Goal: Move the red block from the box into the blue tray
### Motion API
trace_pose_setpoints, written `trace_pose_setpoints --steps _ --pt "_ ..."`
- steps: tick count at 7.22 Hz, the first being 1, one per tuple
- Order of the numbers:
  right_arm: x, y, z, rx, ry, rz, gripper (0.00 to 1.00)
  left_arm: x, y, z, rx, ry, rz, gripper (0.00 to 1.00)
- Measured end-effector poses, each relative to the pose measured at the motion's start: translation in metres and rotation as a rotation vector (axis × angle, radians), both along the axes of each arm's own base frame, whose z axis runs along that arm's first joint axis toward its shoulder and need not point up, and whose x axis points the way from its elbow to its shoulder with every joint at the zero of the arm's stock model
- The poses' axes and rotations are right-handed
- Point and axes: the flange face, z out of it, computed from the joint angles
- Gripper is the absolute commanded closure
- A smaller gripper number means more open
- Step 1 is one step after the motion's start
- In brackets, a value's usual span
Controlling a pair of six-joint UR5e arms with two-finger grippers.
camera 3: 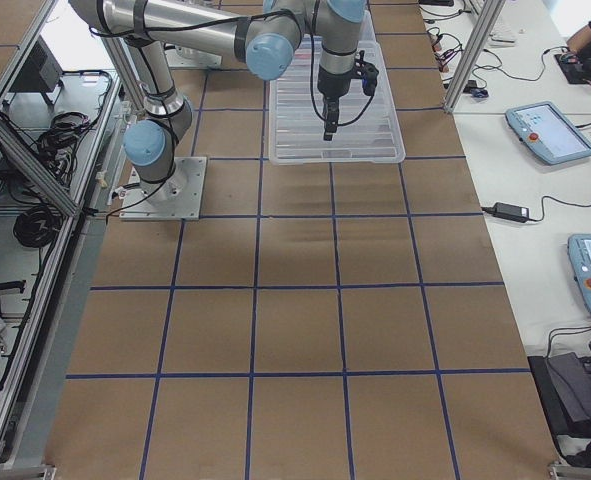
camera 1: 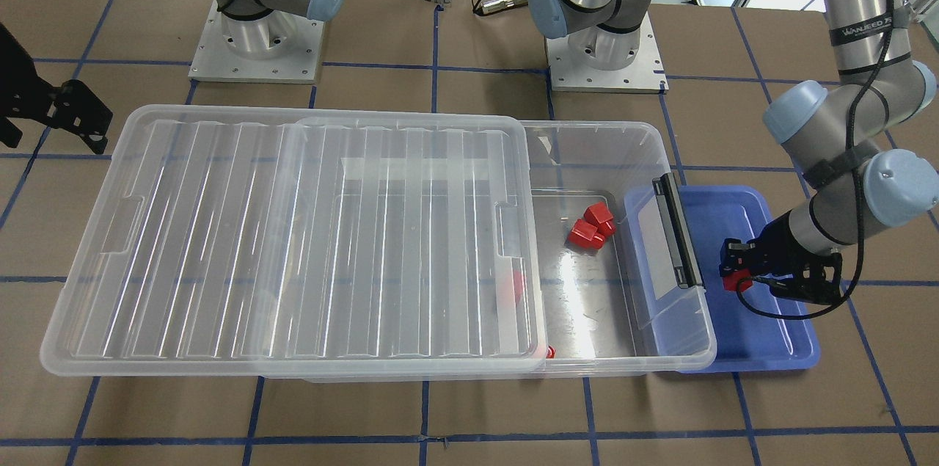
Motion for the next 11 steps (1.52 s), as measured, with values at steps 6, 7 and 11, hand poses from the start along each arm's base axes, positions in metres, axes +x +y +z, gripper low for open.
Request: trace_pose_setpoints --steps 6,7,11 --pt "-0.036 -0.015 -0.021 -0.005 -0.003 -0.046 0.0 -0.089 -0.015 0.153 0.005 -0.029 0.058 0.0" --pt "-0.041 -0.019 -0.029 0.007 -0.007 -0.049 0.0 -0.13 -0.013 0.2 0.007 -0.037 0.076 0.0" --pt "-0.079 -0.051 -0.076 -0.009 0.003 -0.074 0.0 -0.262 0.029 0.277 -0.037 -0.053 0.048 0.0"
